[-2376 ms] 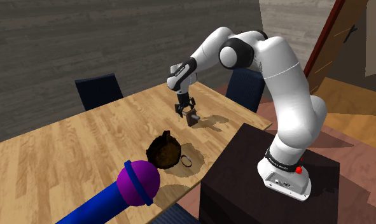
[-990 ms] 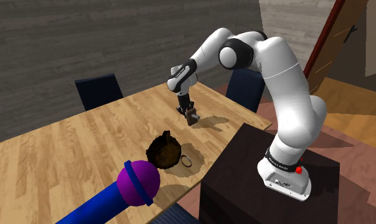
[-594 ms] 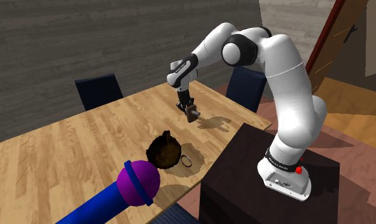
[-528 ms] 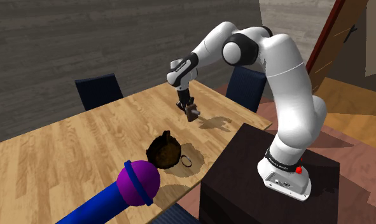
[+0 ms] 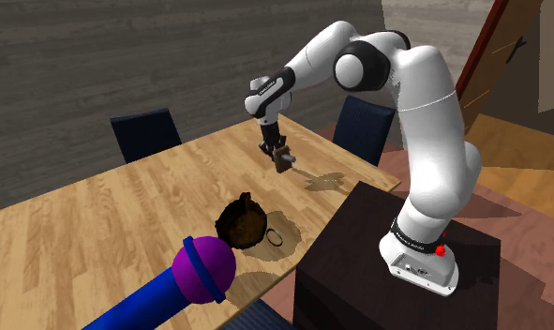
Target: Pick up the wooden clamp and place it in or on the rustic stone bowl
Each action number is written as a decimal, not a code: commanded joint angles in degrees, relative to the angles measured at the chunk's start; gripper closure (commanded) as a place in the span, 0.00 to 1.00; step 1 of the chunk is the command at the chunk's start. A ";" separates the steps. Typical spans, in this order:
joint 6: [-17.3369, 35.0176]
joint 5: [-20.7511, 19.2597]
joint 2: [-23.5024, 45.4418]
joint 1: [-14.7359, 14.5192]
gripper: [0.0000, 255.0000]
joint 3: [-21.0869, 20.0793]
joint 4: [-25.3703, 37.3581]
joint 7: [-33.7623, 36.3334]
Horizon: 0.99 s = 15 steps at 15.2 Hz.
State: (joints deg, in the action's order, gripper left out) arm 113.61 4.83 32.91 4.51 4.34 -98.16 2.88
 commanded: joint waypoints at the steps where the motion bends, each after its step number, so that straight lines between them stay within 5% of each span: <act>1: -1.30 -0.11 -1.00 -0.03 1.00 0.06 0.30 0.09; 15: -9.59 -0.67 -6.51 -0.15 1.00 0.33 3.10 0.64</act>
State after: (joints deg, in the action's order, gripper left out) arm 104.76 4.20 26.69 4.35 4.65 -95.49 3.50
